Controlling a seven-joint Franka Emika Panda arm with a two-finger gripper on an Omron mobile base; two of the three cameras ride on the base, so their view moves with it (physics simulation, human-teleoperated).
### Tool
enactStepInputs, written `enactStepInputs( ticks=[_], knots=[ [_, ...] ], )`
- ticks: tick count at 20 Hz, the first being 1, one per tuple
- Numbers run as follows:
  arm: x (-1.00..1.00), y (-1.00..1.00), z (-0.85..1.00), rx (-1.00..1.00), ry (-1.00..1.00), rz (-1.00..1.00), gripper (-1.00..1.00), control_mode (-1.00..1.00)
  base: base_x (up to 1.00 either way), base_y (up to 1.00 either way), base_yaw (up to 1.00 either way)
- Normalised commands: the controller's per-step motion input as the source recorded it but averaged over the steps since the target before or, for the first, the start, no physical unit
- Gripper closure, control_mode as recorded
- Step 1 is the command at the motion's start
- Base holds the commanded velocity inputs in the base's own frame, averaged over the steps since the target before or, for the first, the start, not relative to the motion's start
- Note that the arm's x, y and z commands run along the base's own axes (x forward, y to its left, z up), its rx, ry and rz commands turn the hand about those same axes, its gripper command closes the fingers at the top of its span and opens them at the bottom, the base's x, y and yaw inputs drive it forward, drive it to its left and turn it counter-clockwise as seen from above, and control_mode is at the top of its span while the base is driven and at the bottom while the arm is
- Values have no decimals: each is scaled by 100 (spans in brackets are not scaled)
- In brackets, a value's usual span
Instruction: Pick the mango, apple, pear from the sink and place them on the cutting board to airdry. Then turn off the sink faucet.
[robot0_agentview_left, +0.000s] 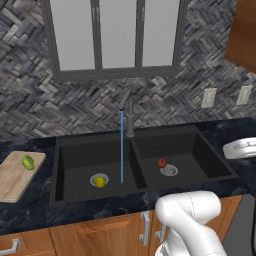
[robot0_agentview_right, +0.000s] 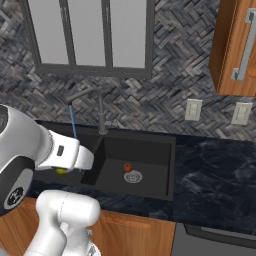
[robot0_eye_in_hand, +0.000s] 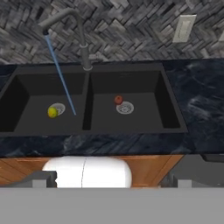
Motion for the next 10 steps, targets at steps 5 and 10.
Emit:
enactStepInputs(
  ticks=[5, 10],
  knots=[
    [16, 0, -1, 0, 0, 0, -100, -100, 0, 0, 0],
    [19, 0, -13, 0, 3, 0, -100, -100, 0, 0, 0]
  ],
)
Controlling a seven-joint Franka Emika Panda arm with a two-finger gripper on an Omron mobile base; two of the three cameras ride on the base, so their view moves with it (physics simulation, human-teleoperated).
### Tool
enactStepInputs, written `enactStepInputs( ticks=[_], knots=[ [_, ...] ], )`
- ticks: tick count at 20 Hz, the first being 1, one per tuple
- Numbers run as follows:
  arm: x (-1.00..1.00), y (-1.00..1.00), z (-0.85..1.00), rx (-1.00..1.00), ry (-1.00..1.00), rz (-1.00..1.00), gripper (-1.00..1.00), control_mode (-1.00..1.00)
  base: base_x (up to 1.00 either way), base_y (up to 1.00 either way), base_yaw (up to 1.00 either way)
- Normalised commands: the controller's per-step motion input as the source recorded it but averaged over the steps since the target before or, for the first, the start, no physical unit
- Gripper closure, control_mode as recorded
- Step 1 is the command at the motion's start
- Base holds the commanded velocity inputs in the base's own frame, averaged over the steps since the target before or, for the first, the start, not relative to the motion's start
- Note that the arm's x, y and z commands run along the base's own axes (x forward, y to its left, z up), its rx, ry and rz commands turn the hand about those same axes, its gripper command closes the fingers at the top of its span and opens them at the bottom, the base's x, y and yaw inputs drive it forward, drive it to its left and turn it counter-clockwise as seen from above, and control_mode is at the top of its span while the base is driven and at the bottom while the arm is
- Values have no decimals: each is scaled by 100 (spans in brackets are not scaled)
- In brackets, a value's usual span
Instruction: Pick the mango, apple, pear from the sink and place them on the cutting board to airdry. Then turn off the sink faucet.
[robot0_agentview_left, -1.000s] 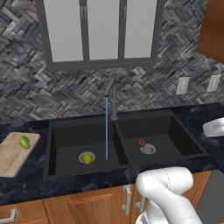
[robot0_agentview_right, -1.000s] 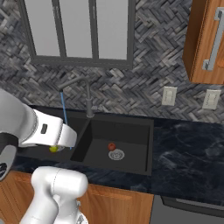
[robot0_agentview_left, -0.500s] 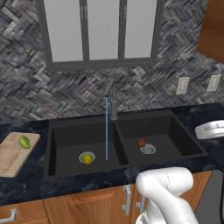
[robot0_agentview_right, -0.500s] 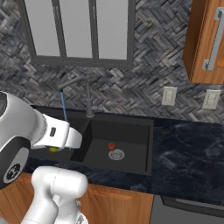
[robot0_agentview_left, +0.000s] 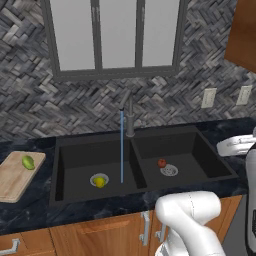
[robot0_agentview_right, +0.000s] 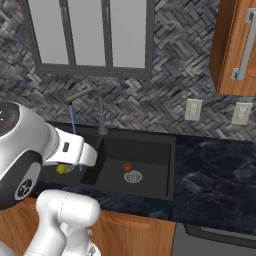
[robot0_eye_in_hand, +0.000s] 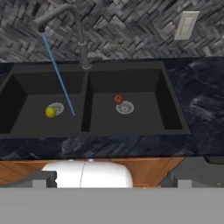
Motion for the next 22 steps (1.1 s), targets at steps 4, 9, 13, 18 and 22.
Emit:
enactStepInputs(
  ticks=[4, 9, 13, 18, 22],
  knots=[
    [22, -1, -23, 0, 5, 0, -100, -100, 0, 0, 0],
    [18, -3, -22, 0, 1, 0, -100, -100, 0, 0, 0],
    [11, 0, -9, 0, 0, 0, -100, -100, 0, 0, 0],
    [16, 0, -3, 0, 0, 0, -100, -100, 0, 0, 0],
    [17, 0, -13, 0, 0, 0, -100, -100, 0, 0, 0]
  ],
)
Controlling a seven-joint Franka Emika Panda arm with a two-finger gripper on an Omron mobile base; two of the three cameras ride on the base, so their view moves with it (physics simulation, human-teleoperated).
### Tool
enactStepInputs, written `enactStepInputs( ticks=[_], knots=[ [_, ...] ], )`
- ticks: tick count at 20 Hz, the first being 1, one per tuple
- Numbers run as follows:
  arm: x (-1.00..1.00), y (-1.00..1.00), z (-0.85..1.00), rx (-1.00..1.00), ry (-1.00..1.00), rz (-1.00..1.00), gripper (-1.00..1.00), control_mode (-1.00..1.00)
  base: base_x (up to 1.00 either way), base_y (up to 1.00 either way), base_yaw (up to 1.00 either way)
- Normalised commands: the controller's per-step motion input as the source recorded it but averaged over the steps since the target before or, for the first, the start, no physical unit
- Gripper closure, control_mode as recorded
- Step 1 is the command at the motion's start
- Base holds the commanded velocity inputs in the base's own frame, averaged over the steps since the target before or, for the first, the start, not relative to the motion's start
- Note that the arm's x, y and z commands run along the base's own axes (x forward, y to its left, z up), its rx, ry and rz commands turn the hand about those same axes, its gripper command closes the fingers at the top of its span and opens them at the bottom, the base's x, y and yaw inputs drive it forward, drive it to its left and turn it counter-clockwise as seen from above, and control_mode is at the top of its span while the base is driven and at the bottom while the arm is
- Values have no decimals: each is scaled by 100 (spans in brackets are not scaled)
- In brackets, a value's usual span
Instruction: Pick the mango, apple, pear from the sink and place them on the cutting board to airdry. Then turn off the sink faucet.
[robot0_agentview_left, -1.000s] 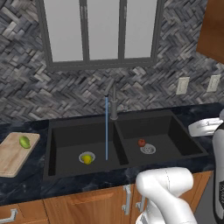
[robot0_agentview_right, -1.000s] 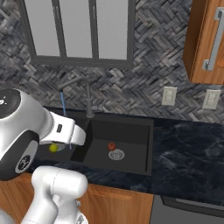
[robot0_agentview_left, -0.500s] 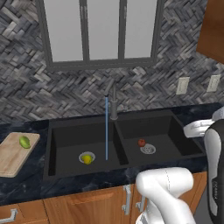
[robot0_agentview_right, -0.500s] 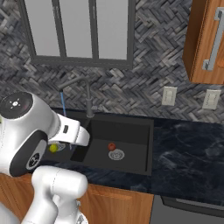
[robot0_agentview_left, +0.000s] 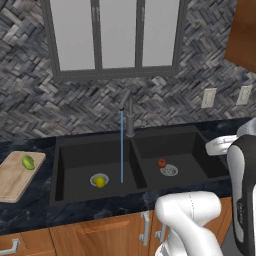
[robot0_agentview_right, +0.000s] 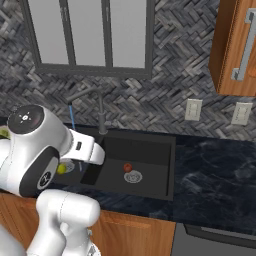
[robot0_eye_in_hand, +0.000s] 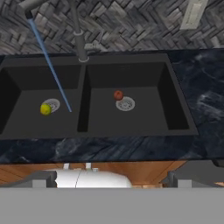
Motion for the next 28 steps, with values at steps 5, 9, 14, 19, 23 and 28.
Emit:
enactStepInputs(
  ticks=[5, 9, 14, 19, 23, 28],
  knots=[
    [19, 0, -19, 0, 0, 0, -100, -100, 0, 0, 0],
    [16, -2, -21, 0, 0, 0, -100, -100, 0, 0, 0],
    [15, -4, -18, 0, 0, 0, -100, -100, 0, 0, 0],
    [19, -5, -10, 0, 0, 0, -100, -100, 0, 0, 0],
    [22, 0, -9, 0, 0, 0, -100, -100, 0, 0, 0],
    [25, -1, -19, 1, 0, 0, -100, -100, 0, 0, 0]
  ],
)
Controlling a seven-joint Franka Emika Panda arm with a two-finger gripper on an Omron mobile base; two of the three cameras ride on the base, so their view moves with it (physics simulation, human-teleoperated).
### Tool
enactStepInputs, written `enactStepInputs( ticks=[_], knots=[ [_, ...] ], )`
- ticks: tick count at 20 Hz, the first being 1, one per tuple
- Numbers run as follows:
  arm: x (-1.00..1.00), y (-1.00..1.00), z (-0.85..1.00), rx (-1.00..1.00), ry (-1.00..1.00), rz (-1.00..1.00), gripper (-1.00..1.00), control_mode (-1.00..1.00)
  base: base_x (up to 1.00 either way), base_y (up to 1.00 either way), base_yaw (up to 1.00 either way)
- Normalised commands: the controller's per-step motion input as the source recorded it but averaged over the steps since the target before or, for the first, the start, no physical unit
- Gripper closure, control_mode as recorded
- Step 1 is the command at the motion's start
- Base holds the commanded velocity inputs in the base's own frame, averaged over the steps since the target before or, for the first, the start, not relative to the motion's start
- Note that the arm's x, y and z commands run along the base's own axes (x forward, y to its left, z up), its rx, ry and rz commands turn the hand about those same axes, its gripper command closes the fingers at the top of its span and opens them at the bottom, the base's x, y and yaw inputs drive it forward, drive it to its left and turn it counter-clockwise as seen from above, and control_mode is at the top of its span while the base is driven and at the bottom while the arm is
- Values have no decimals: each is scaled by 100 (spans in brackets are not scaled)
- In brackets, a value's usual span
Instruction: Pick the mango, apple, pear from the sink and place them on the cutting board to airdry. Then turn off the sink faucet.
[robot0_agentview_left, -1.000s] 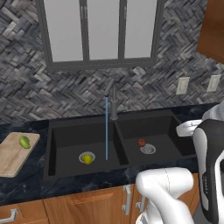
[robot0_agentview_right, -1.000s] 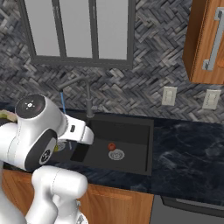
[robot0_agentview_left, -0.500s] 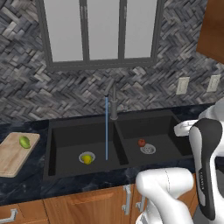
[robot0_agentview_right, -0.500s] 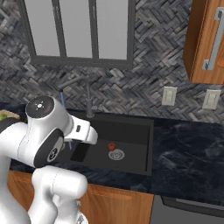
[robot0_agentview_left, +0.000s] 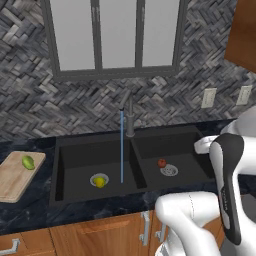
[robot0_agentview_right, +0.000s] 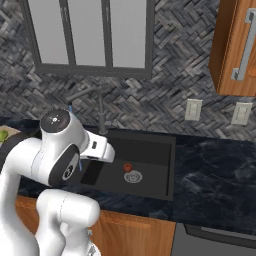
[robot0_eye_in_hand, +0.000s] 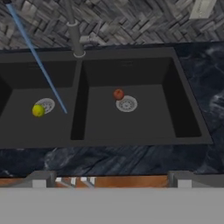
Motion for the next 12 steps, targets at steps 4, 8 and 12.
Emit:
enactStepInputs(
  ticks=[4, 8, 12],
  knots=[
    [29, -1, -32, 2, 0, 0, -100, -100, 0, 0, 0],
    [34, 0, -36, 2, 0, 0, -100, -100, 0, 0, 0],
    [33, -1, -31, 0, 0, 0, -100, -100, 0, 0, 0]
  ],
)
